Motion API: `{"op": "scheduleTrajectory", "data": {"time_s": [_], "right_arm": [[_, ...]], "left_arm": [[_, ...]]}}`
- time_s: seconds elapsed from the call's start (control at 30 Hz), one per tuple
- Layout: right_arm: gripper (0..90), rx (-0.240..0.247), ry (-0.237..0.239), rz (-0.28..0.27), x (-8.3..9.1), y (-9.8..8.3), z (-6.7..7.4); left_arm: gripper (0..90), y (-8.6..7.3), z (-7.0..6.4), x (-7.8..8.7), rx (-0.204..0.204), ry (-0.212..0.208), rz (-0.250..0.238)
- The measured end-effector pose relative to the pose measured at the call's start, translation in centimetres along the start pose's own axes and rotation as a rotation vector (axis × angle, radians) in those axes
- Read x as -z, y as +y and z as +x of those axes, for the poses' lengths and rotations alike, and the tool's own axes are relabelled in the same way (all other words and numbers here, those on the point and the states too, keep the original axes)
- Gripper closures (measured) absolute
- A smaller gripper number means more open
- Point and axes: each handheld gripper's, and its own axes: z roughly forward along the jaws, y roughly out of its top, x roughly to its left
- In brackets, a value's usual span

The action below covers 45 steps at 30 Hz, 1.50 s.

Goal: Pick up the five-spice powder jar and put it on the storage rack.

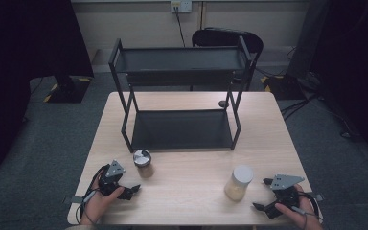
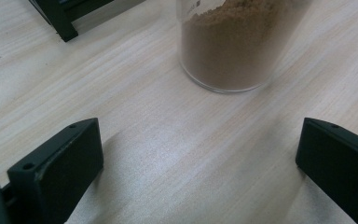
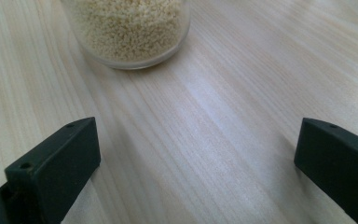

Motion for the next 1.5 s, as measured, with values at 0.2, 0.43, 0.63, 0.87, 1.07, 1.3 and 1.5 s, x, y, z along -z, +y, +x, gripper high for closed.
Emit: {"op": "scheduleTrajectory", "data": {"time_s": [0.2,0.43,0.63,0.87,1.07,1.3,1.5], "right_arm": [[0.0,-0.006,-0.005,-0.001,-0.1,0.0,0.1],[0.0,-0.006,-0.006,-0.001,-0.1,0.0,0.1],[0.0,-0.009,-0.009,0.0,-0.1,0.1,0.1],[0.0,-0.01,-0.009,0.0,-0.1,0.1,0.1],[0.0,-0.01,-0.01,0.0,-0.1,0.1,0.1],[0.0,-0.011,-0.01,-0.001,-0.1,0.1,0.1],[0.0,-0.011,-0.01,-0.001,-0.1,0.1,0.1]], "left_arm": [[0.1,-0.1,0.1,0.1,-0.005,-0.01,-0.002],[1.6,0.3,0.2,0.1,0.01,-0.061,-0.01],[1.7,1.3,-0.2,-0.1,0.004,-0.072,-0.021],[2.2,2.3,-0.3,-0.7,0.023,-0.085,-0.036],[2.5,2.7,-0.4,-1.3,0.036,-0.077,-0.053],[5.0,3.0,-0.4,-2.1,0.036,-0.066,-0.068],[12.6,2.9,-0.3,-2.6,0.052,-0.056,-0.098]]}}
